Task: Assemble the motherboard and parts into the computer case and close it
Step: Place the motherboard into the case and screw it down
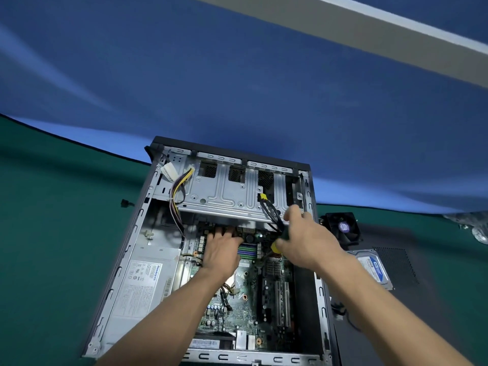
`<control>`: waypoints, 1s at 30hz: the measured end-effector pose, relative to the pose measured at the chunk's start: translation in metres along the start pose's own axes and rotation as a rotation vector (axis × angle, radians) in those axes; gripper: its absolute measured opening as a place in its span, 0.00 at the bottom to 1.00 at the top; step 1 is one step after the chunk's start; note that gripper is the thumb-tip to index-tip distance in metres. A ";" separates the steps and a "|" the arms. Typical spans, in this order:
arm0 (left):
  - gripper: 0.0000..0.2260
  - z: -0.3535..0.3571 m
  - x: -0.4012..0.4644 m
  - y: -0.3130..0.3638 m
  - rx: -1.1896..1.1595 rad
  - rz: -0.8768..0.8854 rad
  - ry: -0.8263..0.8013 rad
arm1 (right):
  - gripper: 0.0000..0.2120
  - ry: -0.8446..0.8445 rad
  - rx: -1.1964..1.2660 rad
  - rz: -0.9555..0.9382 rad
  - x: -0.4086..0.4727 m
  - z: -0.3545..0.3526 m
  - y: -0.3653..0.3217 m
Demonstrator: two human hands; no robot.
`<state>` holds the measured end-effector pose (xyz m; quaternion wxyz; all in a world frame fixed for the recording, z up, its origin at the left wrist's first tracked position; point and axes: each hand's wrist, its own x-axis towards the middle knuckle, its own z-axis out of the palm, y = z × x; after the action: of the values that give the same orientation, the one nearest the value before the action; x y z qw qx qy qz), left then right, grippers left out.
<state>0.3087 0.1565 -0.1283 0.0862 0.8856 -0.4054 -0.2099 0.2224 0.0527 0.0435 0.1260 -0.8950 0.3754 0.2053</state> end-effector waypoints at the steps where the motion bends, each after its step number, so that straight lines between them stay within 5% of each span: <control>1: 0.22 0.000 0.000 0.000 0.005 0.002 0.000 | 0.15 0.011 -0.037 -0.019 -0.001 0.003 -0.002; 4: 0.22 0.000 0.000 0.001 0.007 0.000 0.008 | 0.19 0.125 -0.111 0.035 -0.003 0.006 -0.005; 9: 0.22 0.002 0.000 0.000 0.001 0.002 0.008 | 0.11 0.036 0.014 0.026 -0.001 0.003 -0.008; 11: 0.21 0.002 0.001 0.000 0.006 0.002 0.012 | 0.16 0.078 -0.042 0.057 -0.001 0.002 -0.006; 15: 0.21 0.002 0.001 0.001 0.001 0.008 0.012 | 0.09 -0.058 0.082 0.015 -0.002 0.000 -0.005; 18: 0.21 0.001 0.001 0.001 -0.006 0.005 0.016 | 0.12 0.068 -0.042 0.063 -0.005 0.004 0.001; 22: 0.22 0.001 0.000 0.001 -0.022 0.003 0.013 | 0.12 -0.069 0.180 0.064 -0.008 0.002 0.004; 26: 0.22 0.002 -0.001 0.001 -0.028 -0.001 0.018 | 0.16 0.073 0.048 0.123 -0.007 0.009 0.010; 30: 0.22 0.002 0.000 0.001 -0.024 0.003 0.016 | 0.15 -0.066 0.212 0.102 -0.009 0.004 0.009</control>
<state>0.3070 0.1561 -0.1296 0.1004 0.8855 -0.4034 -0.2077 0.2091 0.0532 0.0431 0.2215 -0.8492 0.4358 0.1998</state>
